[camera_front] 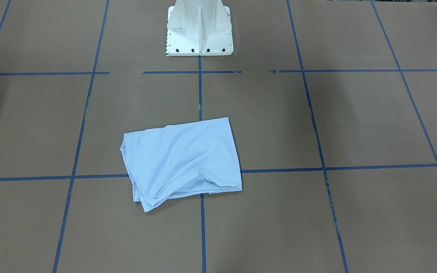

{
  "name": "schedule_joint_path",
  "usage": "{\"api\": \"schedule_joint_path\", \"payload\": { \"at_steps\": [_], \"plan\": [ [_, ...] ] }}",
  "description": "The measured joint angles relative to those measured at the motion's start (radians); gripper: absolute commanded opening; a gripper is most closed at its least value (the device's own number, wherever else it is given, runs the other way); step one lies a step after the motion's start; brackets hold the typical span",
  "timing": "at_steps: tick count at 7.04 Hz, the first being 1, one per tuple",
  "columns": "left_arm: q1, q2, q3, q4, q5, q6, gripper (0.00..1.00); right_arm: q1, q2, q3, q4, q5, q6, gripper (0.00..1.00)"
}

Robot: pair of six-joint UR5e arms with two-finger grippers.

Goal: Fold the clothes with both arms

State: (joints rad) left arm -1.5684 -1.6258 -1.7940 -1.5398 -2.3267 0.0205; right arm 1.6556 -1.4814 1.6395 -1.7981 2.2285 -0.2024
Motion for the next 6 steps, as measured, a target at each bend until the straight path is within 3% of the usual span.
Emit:
{"api": "schedule_joint_path", "payload": {
  "at_steps": [3,6],
  "plan": [
    [-0.018,0.094,-0.047,0.045,-0.03,0.013,1.0,-0.044,0.0,0.031,-0.034,0.018,0.011,1.0],
    [-0.018,0.125,0.014,-0.069,-0.069,0.003,1.0,-0.123,0.004,0.017,-0.032,0.027,0.039,1.0]
  ]
}}
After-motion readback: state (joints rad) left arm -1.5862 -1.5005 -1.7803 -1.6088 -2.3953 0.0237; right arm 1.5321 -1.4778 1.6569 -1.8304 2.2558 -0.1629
